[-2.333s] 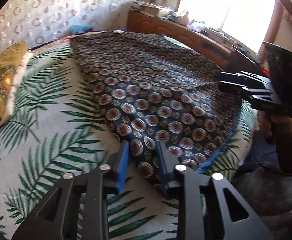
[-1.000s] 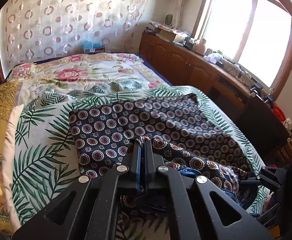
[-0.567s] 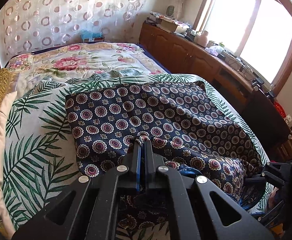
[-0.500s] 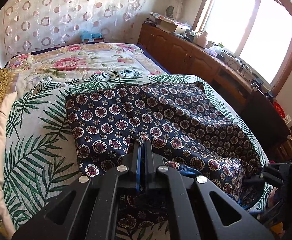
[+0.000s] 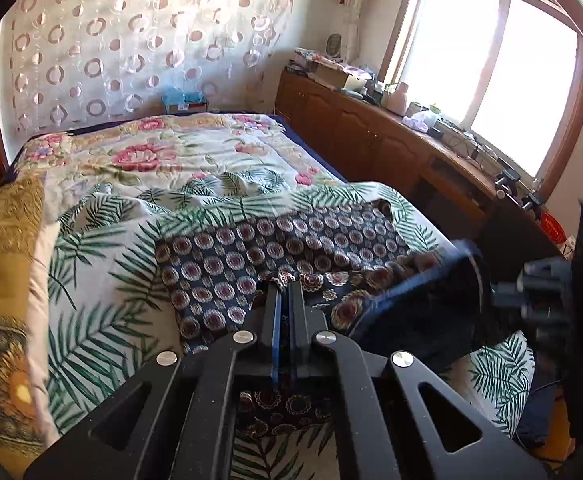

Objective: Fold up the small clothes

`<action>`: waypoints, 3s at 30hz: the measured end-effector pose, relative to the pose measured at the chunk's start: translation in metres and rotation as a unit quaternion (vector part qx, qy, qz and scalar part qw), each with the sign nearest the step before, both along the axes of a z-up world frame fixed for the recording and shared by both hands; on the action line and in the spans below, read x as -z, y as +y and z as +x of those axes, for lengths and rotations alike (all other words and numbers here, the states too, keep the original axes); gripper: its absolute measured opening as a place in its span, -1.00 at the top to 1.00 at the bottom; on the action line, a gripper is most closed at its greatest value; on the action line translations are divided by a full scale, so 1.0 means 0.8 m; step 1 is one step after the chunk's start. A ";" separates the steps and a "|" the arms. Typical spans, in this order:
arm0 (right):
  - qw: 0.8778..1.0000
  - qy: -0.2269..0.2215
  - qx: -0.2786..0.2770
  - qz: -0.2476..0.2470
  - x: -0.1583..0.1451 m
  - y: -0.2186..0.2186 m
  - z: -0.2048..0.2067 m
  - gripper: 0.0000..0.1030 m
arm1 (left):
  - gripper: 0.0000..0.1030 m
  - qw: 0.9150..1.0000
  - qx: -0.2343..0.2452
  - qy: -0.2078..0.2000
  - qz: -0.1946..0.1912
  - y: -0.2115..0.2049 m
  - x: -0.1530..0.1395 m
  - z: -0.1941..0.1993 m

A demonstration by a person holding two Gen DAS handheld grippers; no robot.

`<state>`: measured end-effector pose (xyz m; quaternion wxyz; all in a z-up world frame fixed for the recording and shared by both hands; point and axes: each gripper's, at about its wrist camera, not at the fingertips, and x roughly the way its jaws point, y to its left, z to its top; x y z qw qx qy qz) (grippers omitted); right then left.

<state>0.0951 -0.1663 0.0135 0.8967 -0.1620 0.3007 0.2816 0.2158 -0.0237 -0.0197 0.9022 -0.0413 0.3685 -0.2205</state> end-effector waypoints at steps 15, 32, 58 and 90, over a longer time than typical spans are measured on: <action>1.000 -0.012 -0.004 0.021 -0.005 0.015 0.117 0.92 | 0.39 0.998 -0.056 -0.028 0.022 0.025 -0.005 0.012; 1.000 -0.002 -0.006 0.001 0.017 0.048 0.212 0.88 | -0.54 0.996 -0.081 -0.006 0.023 0.058 0.024 0.049; 0.981 0.115 0.146 0.057 0.067 -0.038 0.157 -0.12 | -0.54 0.996 -0.065 0.045 0.035 0.042 0.082 0.097; 0.988 0.108 0.095 0.053 0.073 -0.015 0.177 0.81 | 0.87 0.996 -0.036 0.084 -0.002 0.034 0.077 0.121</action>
